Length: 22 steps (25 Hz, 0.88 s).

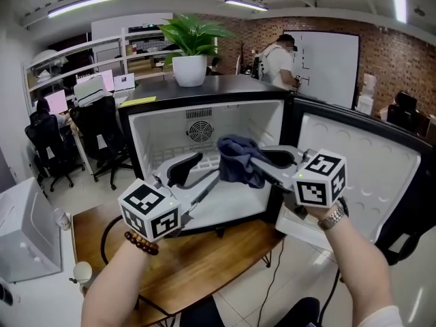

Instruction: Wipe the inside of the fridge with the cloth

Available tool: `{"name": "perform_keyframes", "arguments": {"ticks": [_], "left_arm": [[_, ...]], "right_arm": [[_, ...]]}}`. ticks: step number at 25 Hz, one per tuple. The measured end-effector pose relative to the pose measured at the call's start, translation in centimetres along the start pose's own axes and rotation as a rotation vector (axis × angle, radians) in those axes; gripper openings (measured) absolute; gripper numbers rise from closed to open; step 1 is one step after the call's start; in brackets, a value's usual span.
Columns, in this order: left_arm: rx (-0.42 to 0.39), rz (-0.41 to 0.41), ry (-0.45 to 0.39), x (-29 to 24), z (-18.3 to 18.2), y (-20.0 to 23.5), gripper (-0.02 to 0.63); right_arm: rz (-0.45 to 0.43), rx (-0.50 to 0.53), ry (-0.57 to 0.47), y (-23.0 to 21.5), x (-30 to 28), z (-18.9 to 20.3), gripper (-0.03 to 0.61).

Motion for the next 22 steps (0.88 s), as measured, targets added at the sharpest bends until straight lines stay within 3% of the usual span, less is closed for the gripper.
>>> {"name": "perform_keyframes", "arguments": {"ticks": [7,11,13,15,16,22], "left_arm": [[0.005,0.247,0.035,-1.1,0.2,-1.8,0.284],[0.024,0.361,0.083,-2.2,1.0,-3.2,0.282],[0.029,0.375,0.089,-2.8,1.4,-3.6,0.235],[0.029,0.366,0.077,-3.2,1.5,-3.7,0.114],[0.026,0.358,0.073,-3.4,1.6,-3.7,0.088],[-0.007,0.276,0.084,-4.6,1.6,-3.5,0.058]], "right_arm": [[-0.216,0.046,-0.09,2.4,2.4,-0.8,0.071],[-0.269,0.036,-0.101,2.9,2.9,-0.4,0.071],[-0.274,0.033,-0.097,3.0,2.9,-0.2,0.071],[-0.267,0.031,-0.089,3.1,2.8,0.2,0.071],[-0.258,0.027,-0.087,3.1,2.8,0.3,0.071],[-0.12,0.011,-0.089,2.6,3.0,1.4,0.097]]}}
Point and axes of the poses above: the fingertips, and each gripper's own axes: x backward along the fingers, y to its left, z out of its underside, the point moved 10 cm from there along x, backward along the fingers, and after that the axes turned 11 degrees about x, right-handed, at the moved point
